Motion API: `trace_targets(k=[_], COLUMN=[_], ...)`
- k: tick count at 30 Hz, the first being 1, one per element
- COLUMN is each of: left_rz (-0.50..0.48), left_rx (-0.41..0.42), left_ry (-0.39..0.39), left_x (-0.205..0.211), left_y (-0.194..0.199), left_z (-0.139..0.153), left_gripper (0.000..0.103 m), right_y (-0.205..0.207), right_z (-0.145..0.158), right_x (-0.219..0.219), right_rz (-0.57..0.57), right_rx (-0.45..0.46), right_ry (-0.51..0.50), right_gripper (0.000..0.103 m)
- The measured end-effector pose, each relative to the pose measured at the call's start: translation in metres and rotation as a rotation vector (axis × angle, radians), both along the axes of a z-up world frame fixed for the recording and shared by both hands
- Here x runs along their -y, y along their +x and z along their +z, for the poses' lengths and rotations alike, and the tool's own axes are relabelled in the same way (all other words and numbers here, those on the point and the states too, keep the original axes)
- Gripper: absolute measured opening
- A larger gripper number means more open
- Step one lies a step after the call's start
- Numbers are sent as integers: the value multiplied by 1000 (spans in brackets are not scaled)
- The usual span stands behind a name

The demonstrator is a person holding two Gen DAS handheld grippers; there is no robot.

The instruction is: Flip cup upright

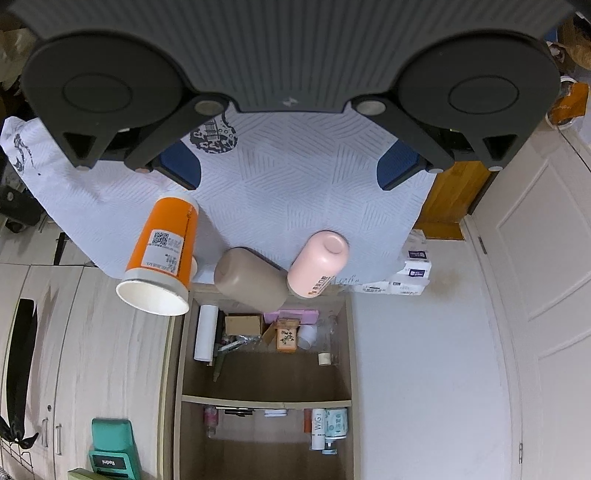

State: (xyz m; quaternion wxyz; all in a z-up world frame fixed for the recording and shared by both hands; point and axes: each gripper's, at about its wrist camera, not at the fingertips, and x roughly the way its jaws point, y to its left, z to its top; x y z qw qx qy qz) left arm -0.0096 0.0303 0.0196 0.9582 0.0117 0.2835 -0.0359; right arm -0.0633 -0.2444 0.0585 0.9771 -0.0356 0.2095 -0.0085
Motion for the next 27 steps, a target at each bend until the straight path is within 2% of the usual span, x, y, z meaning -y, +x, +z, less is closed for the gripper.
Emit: trace_targets(k=[14, 27], left_rz=[-9, -1], left_rx=[7, 33], left_ry=[8, -2], left_x=[3, 2], left_y=[-2, -8], left_z=[-1, 0], left_gripper=[103, 103], right_y=[-2, 0], right_z=[5, 1], right_x=[1, -1], right_rz=[-20, -30], right_rx=[7, -5], right_ry=[24, 3], right_gripper=[103, 103])
